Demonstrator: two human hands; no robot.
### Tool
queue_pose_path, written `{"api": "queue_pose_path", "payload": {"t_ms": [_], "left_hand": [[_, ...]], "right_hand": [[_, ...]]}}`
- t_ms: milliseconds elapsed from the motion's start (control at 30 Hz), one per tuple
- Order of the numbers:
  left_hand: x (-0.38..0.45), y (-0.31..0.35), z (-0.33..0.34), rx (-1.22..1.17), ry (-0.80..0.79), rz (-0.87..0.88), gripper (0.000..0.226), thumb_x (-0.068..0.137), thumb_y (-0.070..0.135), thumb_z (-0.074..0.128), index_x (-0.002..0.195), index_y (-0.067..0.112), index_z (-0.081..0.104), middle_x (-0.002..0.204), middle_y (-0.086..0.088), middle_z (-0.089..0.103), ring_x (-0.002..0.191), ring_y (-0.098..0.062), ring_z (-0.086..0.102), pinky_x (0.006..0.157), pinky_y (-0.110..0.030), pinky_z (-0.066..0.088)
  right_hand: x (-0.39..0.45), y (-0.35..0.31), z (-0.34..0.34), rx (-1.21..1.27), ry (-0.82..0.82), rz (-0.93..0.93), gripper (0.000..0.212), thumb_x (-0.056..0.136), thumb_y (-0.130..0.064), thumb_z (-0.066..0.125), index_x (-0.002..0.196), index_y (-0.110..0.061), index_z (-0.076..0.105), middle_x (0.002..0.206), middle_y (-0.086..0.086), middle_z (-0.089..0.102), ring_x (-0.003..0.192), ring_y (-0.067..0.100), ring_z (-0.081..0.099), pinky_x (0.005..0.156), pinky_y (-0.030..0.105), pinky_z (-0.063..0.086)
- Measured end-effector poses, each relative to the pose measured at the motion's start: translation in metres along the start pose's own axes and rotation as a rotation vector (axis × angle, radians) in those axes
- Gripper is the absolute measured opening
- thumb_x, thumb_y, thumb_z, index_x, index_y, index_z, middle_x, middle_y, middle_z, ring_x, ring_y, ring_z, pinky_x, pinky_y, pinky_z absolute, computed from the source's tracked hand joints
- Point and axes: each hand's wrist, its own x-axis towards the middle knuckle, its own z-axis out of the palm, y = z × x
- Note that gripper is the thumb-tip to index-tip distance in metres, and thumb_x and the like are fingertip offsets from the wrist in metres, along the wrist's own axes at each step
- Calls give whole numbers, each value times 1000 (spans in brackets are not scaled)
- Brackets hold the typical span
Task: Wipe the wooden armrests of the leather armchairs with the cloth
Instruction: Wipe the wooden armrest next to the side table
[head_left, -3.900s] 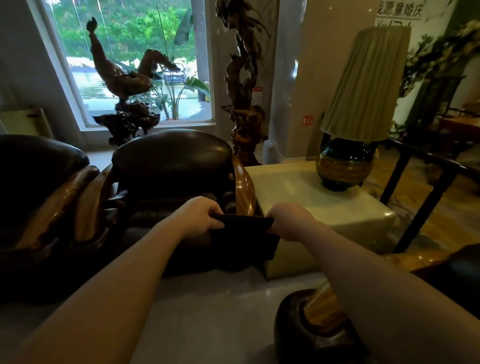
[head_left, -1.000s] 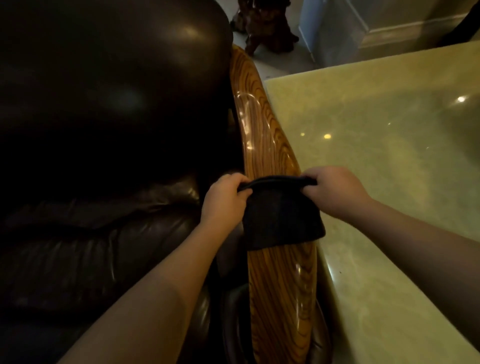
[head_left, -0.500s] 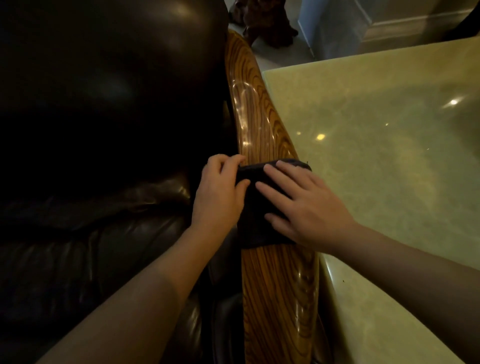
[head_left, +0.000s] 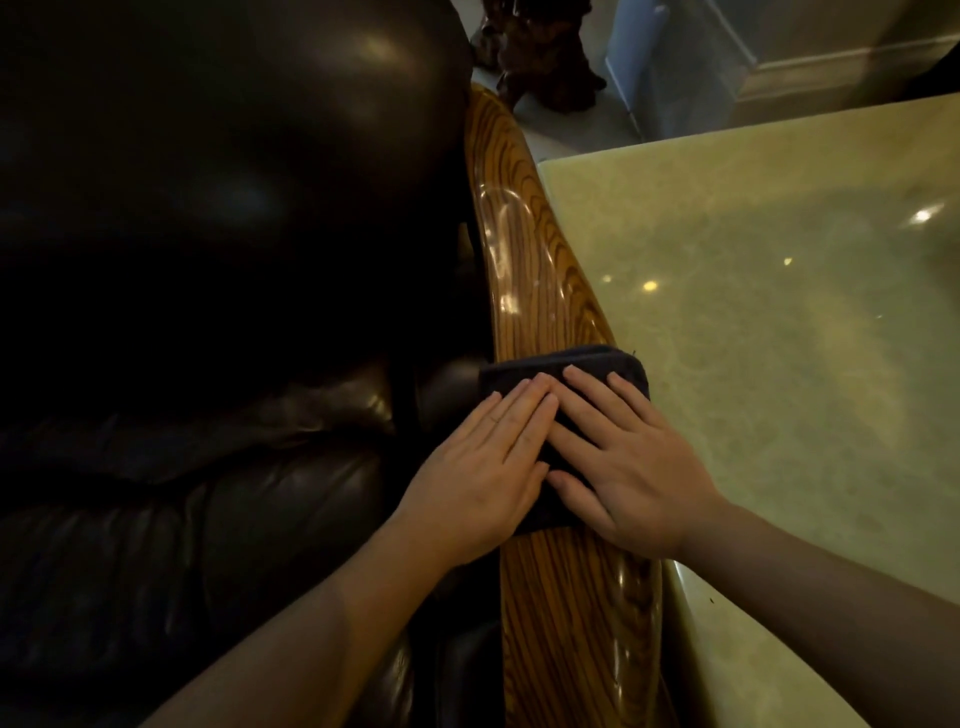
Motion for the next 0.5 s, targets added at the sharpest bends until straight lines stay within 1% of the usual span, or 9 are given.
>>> {"api": "queue_pose_path", "payload": {"t_ms": [233,367,500], "left_hand": [[12,-10,3,2,31,-64,58,100,34,27,148,5,13,157,-14,11,146,-20,9,117,-42,17],[30,-25,-4,11,19,-74,59,100,36,22,149,6,9,158,-13,7,146,-18,3,118,-38,11],[61,-45,-17,-1,28,-120,61,97,39,17,149,10,3,158,-10,2,144,-12,-2,117,-31,4]], "right_hand": [[17,13,-6,15,-33,-19,63,98,-48,32,153,-19,26,162,4,17,150,21,5,121,45,8],[41,25,-13,17,-62,-4,63,99,-50,28,154,-20,24,163,3,15,150,19,2,121,43,6],[71,39,-20,38,-73,30,62,98,-50,23,154,-23,18,163,1,14,150,17,-2,121,39,0]]}}
